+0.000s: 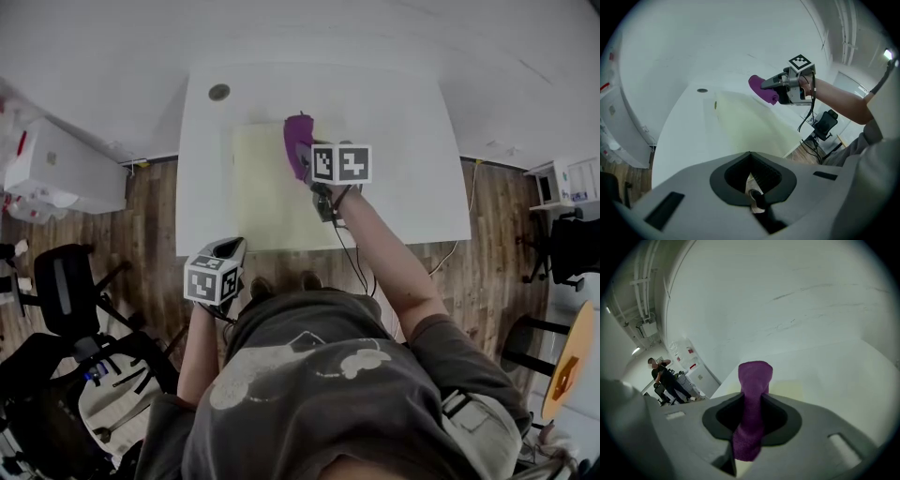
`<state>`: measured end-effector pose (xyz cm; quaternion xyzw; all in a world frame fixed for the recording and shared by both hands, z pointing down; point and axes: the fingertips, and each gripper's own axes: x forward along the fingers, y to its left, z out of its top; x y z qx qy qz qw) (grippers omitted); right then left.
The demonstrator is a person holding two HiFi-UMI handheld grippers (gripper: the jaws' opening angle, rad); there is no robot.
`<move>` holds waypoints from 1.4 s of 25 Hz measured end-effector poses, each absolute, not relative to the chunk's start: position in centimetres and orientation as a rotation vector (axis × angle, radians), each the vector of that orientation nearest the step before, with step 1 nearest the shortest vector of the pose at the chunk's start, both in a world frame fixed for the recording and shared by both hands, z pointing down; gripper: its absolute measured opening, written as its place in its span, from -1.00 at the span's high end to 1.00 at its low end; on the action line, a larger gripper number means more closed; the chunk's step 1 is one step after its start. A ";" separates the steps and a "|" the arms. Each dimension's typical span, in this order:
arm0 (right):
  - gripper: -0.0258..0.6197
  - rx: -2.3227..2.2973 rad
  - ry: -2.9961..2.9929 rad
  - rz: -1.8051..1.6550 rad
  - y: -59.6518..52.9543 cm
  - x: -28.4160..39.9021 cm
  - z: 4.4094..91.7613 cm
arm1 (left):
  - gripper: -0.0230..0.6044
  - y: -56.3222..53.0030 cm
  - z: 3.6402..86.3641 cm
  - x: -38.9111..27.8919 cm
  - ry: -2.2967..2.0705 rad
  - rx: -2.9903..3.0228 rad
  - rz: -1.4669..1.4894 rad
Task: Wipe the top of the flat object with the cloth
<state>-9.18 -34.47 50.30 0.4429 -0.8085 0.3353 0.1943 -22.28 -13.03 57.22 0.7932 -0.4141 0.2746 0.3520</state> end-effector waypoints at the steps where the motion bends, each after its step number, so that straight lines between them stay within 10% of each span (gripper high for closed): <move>1: 0.63 1.229 -2.271 0.941 -34.1 -10.0 50.4 | 0.93 -13.0 57.2 -22.3 -1.067 2.055 0.708; 35: 0.63 1.000 -2.215 0.889 -29.6 -22.9 55.1 | 0.93 -12.7 57.2 -22.6 -0.969 2.126 0.687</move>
